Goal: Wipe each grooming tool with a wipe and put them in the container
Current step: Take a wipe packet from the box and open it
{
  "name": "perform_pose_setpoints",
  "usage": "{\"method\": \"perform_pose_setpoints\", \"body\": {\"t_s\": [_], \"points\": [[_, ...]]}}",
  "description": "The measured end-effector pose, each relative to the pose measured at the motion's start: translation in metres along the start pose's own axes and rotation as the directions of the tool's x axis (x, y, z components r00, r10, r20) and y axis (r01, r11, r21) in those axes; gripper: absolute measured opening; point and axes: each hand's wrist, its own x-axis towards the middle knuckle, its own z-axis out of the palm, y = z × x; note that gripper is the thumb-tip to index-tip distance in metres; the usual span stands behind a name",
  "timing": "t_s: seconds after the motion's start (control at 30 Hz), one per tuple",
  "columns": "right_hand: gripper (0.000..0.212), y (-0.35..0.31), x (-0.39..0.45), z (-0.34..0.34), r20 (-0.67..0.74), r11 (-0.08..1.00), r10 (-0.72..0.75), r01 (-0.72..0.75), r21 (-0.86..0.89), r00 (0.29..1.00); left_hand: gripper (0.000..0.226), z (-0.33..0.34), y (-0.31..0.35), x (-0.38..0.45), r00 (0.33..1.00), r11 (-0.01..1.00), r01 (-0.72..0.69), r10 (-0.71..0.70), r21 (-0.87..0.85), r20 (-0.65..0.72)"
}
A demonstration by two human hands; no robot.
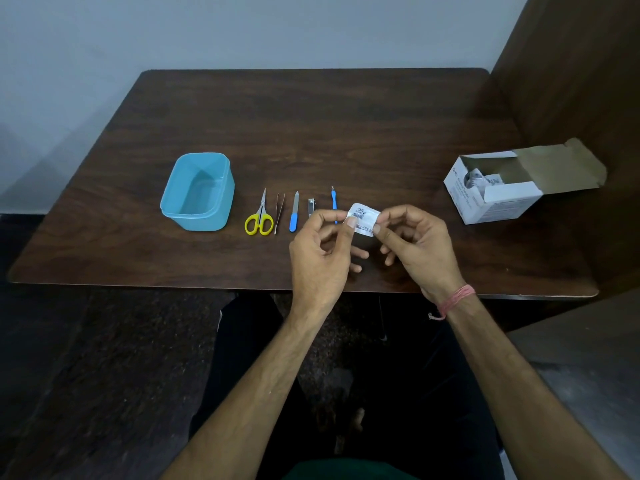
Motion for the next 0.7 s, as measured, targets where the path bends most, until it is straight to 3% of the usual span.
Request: {"method": "perform_pose_setpoints", "body": {"t_s": [0.23,0.53,0.7], "points": [[0.02,0.0006,0.0001,-0.0037,0.058,0.999,-0.003,0.001,0.033,0.998,0.008,-0.0035,0.0014,0.0006,0.998,1.0,-0.001,0.0,0.009,0.058],[0.012,-0.0021,0.001,-0.0068,0.064,0.997,0.019,-0.023,0.068,0.998,0.021,-0.0043,0.0028,0.0006,0.989,0.999,0.014,-0.021,0.047,0.149],[0.014,-0.0053,0.0002,-0.0053,0.056,0.991,0.024,-0.031,0.128,0.998,0.01,-0.0063,0.0028,-0.0003,0.993,0.999,-0.012,0.005,0.052,0.121]]}}
